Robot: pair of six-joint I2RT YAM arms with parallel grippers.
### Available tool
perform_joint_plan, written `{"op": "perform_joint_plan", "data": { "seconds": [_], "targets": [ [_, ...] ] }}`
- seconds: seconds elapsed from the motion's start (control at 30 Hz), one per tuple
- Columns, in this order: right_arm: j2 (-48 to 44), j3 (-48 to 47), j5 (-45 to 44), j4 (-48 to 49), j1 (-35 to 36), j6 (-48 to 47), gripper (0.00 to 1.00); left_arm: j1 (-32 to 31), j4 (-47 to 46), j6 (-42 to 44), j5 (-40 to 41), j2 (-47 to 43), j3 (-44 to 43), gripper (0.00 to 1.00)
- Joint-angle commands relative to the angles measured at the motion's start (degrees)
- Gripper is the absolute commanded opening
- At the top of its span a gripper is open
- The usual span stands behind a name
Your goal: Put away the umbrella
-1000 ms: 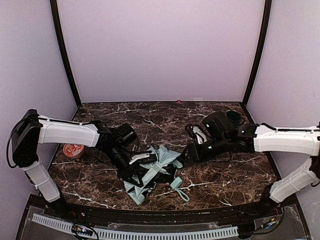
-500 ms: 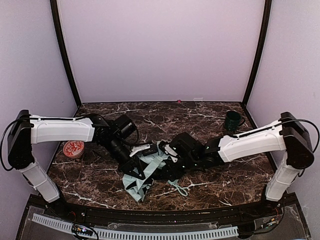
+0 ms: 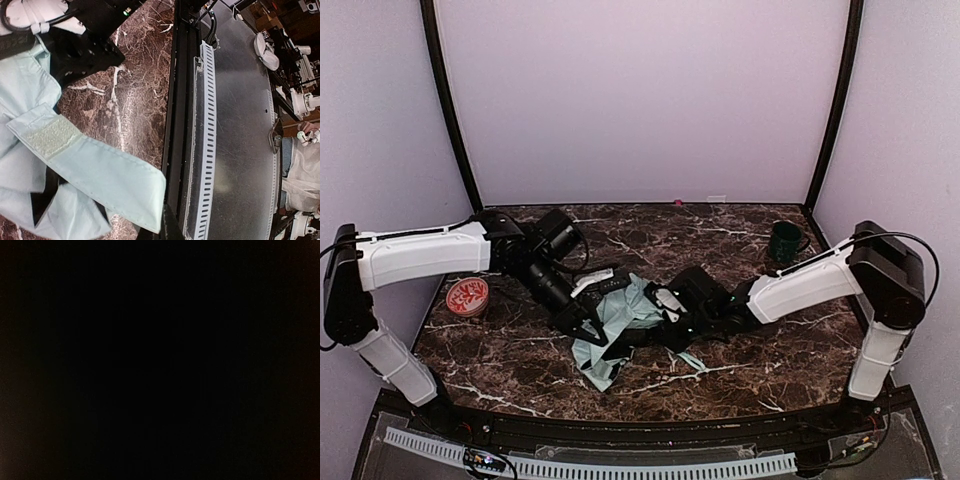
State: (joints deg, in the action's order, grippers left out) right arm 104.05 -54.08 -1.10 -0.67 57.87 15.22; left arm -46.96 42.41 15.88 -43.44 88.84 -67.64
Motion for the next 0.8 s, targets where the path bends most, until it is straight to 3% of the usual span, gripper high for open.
{"op": "perform_joint_plan", "data": {
  "seconds": [0.0,0.33,0.47,0.63,0.77],
  "targets": [
    [-5.06,4.57,2.92,-1.63,-4.20,-0.14,0.00,0.38,3.37,0.49,-2.93,-2.69,-0.66,0.00],
    [-25.48,7.15,12.90,4.78,-14.84,1.66,0.00,0.30,-1.30,0.26,-2.29,-1.66,1.60,0.00],
    [-30.37,6.61,15.64,7.14,-16.33,0.95,0.00,0.07,-12.68,0.34,-4.24,-2.60,5.07,0.00],
    [-32.89,5.09,29.19,11.04,-16.74,-0.34,0.00,0.26,-25.85,3.09,4.70,-1.03,8.85,0.00],
    [-34.01,2.66,39.89,7.35,-16.73,-3.85,0.00,1.70,-40.71,4.42,12.89,1.18,12.57,0.00]
  ]
}}
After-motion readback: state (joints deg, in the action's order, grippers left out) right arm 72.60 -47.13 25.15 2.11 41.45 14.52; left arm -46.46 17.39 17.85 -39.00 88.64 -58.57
